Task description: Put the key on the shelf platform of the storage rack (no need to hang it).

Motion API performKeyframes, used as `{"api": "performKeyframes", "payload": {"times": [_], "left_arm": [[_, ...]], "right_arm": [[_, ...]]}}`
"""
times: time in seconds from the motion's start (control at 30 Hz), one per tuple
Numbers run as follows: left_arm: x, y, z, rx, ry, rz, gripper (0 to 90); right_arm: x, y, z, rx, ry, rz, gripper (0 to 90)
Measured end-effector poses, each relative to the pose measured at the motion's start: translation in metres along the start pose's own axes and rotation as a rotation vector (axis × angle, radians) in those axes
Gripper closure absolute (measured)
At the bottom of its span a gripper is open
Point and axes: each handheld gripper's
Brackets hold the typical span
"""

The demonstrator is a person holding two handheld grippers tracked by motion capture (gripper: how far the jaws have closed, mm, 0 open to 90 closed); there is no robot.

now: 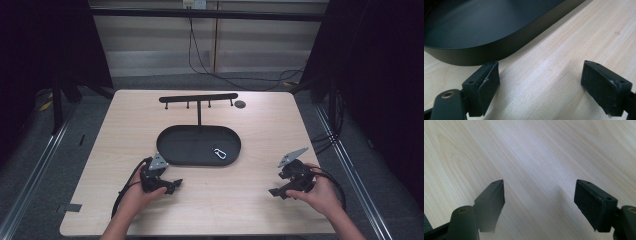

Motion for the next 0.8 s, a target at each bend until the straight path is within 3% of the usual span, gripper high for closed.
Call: {"api": "performKeyframes", "payload": {"times": [0.43, 0.8], "left_arm": [[0.000, 0.000, 0.000, 0.004, 0.000, 0.004, 15.0], [0.000, 0.000, 0.000, 0.003, -0.001, 0.004, 15.0]], "right_arm": [[-0.002, -0.015, 0.006, -0.020, -0.007, 0.018, 24.2], [0.002, -0.029, 0.019, -0.035, -0.030, -0.020, 21.6]]}}
Point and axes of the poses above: each handheld gripper's, and its own axes: z roughly forward along the jaws, y roughly out of its top, x roughly to its left, and after that the axes turned 7 degrees about -y, right-handed
